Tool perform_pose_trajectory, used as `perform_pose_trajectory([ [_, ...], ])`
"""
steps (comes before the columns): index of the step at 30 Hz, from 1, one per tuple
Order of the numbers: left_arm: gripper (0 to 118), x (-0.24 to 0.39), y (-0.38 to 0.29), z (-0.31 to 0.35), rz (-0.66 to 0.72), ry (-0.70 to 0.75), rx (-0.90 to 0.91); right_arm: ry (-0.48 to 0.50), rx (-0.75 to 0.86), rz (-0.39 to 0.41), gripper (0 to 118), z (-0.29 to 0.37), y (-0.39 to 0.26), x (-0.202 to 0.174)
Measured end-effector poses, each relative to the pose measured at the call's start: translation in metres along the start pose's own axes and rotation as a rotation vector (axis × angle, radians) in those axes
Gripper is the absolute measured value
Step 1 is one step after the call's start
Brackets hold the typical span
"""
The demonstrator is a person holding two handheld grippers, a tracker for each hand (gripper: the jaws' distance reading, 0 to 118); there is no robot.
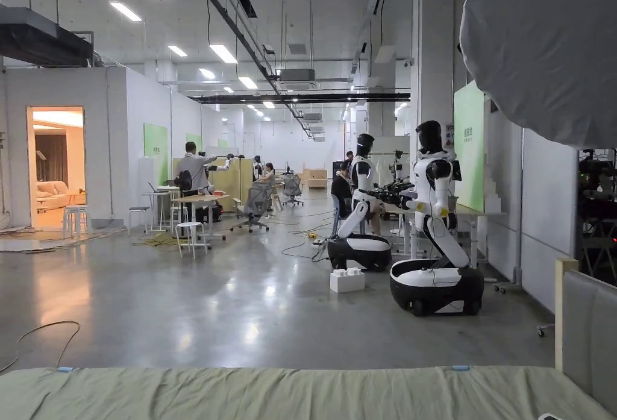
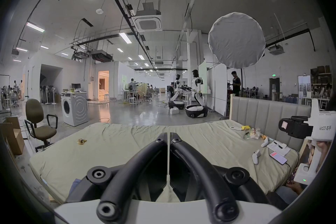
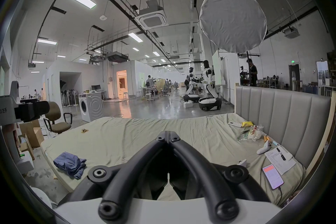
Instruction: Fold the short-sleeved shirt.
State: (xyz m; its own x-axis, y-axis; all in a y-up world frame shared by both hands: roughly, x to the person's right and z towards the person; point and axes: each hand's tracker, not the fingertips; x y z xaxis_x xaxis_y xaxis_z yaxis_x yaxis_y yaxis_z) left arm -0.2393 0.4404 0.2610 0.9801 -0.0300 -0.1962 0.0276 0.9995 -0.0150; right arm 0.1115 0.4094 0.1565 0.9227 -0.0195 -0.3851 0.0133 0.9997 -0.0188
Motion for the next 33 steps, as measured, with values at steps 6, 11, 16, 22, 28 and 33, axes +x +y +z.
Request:
perform_pose_trajectory([
  [6, 1, -0.0008, 0.0012, 0.0022, 0.003, -0.010, -0.011, 0.055, -0.029, -0.135, 0, 0.0079, 0.0033, 0.0035],
  [11, 1, -0.0007, 0.0022, 0.0019, 0.005, -0.018, -0.019, 0.050, -0.016, -0.115, 0, 0.0077, 0.0072, 0.0021],
  [16, 2, -0.0003, 0.0039, 0.0034, 0.035, -0.024, -0.018, 0.043, -0.028, -0.108, 0, 0.0051, 0.0062, 0.0009],
  [22, 7, 0.0012, 0.0040, 0.0035, 0.023, -0.001, -0.018, 0.047, -0.036, -0.088, 0, 0.0047, 0.0043, 0.0002],
  [28, 8, 0.0018, 0.0032, 0.0069, 0.042, -0.042, -0.025, 0.043, -0.033, -0.102, 1, 0.0059, 0.0046, 0.0027],
  [33, 55, 0.0015, 0.0036, 0.0090, -0.002, -0.022, -0.022, 0.042, -0.035, -0.102, 31, 0.0062, 0.0059, 0.0045],
])
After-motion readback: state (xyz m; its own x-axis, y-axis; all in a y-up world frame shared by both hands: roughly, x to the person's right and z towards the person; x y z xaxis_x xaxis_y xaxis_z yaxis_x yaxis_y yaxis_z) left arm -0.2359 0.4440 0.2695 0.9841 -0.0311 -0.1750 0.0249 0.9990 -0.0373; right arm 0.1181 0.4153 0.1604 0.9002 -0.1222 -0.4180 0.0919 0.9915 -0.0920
